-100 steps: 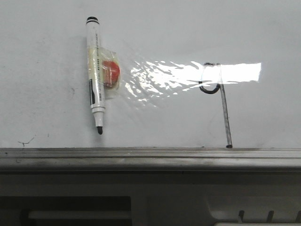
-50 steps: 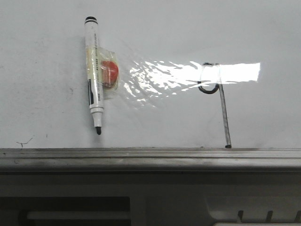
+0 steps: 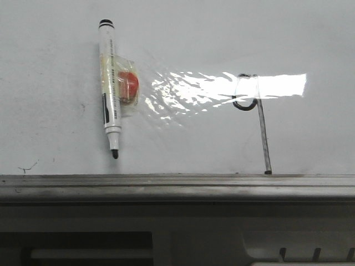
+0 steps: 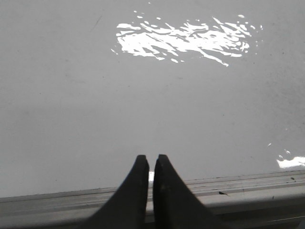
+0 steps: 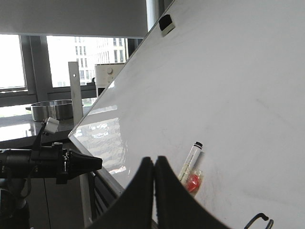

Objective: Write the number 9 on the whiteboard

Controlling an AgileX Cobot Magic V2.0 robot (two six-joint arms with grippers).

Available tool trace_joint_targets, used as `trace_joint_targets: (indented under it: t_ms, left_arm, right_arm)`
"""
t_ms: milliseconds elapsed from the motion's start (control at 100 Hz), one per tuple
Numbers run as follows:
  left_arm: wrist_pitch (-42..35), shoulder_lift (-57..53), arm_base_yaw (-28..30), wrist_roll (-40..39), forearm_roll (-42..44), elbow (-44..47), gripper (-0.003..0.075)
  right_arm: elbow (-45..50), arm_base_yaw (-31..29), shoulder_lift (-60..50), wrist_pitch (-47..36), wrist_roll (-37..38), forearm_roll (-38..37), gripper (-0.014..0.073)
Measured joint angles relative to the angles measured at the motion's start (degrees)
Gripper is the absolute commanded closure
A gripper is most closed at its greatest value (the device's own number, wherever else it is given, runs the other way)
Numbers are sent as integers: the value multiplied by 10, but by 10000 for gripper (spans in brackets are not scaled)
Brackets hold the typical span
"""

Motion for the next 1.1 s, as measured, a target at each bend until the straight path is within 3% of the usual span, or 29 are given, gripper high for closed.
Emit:
trace_joint_targets:
  t_ms: [210, 370, 480, 650, 730, 890, 1100]
  left_arm:
    - [0, 0, 0, 0, 0, 0, 738]
    - [0, 0, 0, 0, 0, 0, 738]
    - [0, 0, 0, 0, 0, 0, 738]
    - [0, 0, 0, 0, 0, 0, 738]
    - [0, 0, 0, 0, 0, 0, 739]
    - [0, 0, 0, 0, 0, 0, 738]
    - [0, 0, 0, 0, 0, 0, 738]
  right_arm:
    - [0, 0, 0, 0, 0, -5, 638]
    - [35, -22, 0, -22, 4, -122, 638]
    - [78, -85, 0, -37, 75, -205, 638]
    - [141, -227, 0, -28, 303, -358, 638]
    - [142, -297, 0, -22, 360, -389, 638]
    - [142, -387, -3, 27, 387, -407, 638]
    - [142, -401, -51, 164, 390, -409, 638]
